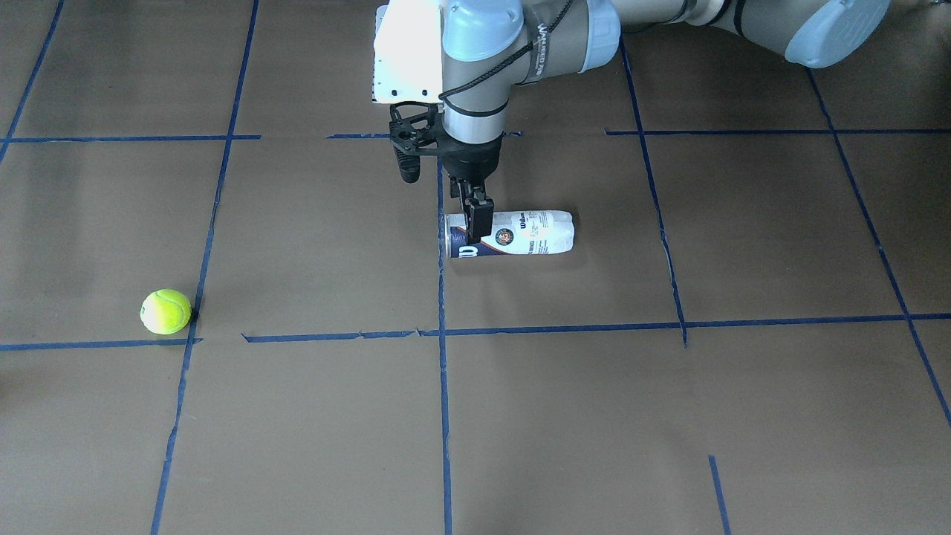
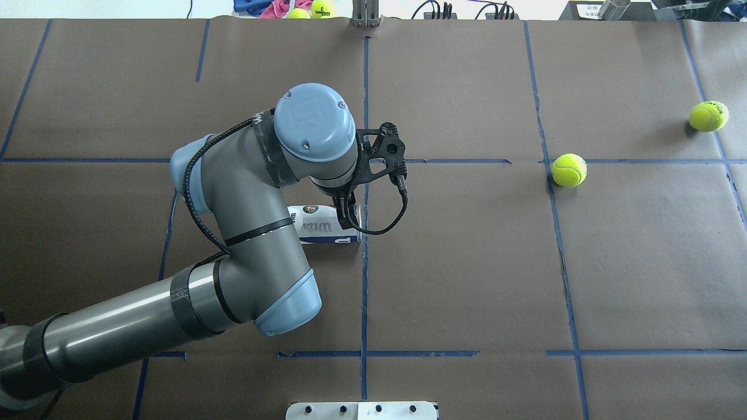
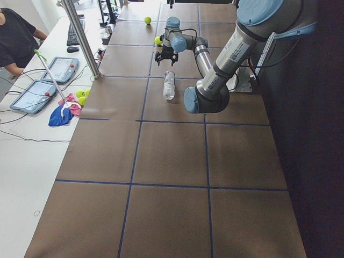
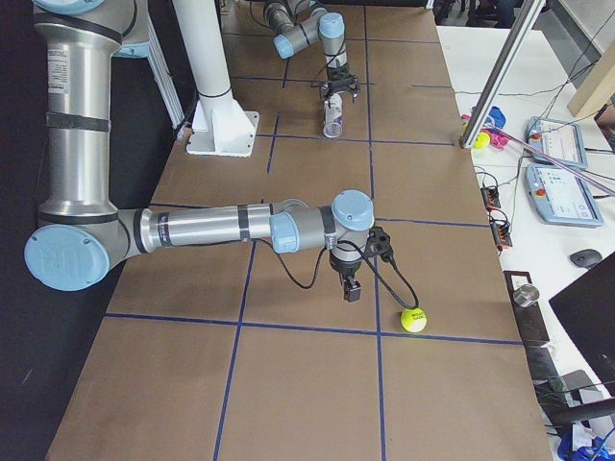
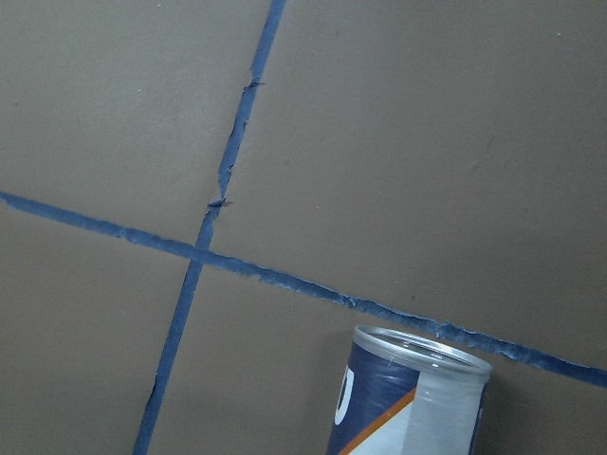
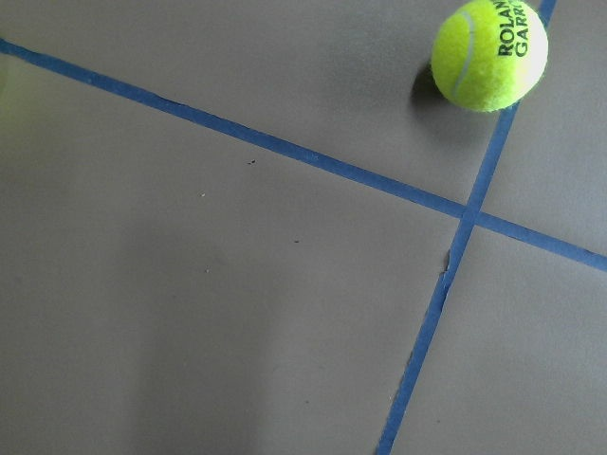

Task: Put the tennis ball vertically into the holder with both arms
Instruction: 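Reach the left gripper down over the clear tennis-ball can lying on its side, then close the left gripper on the can and tilt it upright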

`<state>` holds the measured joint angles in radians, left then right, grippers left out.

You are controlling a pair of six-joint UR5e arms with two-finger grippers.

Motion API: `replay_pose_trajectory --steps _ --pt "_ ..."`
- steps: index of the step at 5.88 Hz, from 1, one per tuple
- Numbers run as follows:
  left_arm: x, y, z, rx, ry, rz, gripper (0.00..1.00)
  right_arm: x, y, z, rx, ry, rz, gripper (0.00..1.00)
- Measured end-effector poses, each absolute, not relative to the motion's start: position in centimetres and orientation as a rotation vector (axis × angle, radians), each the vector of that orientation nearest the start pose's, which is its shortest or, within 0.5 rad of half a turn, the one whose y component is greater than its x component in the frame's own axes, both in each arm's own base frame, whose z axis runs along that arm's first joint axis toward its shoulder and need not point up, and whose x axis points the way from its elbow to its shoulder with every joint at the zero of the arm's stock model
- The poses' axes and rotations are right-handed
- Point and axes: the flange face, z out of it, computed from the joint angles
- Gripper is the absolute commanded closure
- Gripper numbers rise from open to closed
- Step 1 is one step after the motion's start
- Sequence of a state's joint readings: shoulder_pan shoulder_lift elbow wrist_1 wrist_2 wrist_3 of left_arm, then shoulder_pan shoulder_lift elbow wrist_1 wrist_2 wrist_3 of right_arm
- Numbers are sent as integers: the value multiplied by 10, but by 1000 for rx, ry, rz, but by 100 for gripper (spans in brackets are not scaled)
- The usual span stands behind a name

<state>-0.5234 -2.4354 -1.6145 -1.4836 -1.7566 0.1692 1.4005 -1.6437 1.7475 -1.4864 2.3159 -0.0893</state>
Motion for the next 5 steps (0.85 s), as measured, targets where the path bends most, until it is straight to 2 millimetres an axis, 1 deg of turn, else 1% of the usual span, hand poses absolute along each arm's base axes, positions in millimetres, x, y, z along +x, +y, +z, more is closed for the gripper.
replay_pose_trajectory --steps 1,2,3,4,5 --pt "572 -441 121 697 467 1280 0 -15 -475 600 148 -752 -316 0" --pt "590 -426 116 677 399 1351 0 -15 -475 601 147 -752 -315 0" --pt "604 -417 116 662 353 1383 0 -15 -475 601 146 -752 -315 0" --pt "618 -411 123 650 303 1394 0 -15 -475 601 146 -751 -315 0" --pt "627 -407 130 641 271 1390 0 -15 -475 601 147 -752 -315 0"
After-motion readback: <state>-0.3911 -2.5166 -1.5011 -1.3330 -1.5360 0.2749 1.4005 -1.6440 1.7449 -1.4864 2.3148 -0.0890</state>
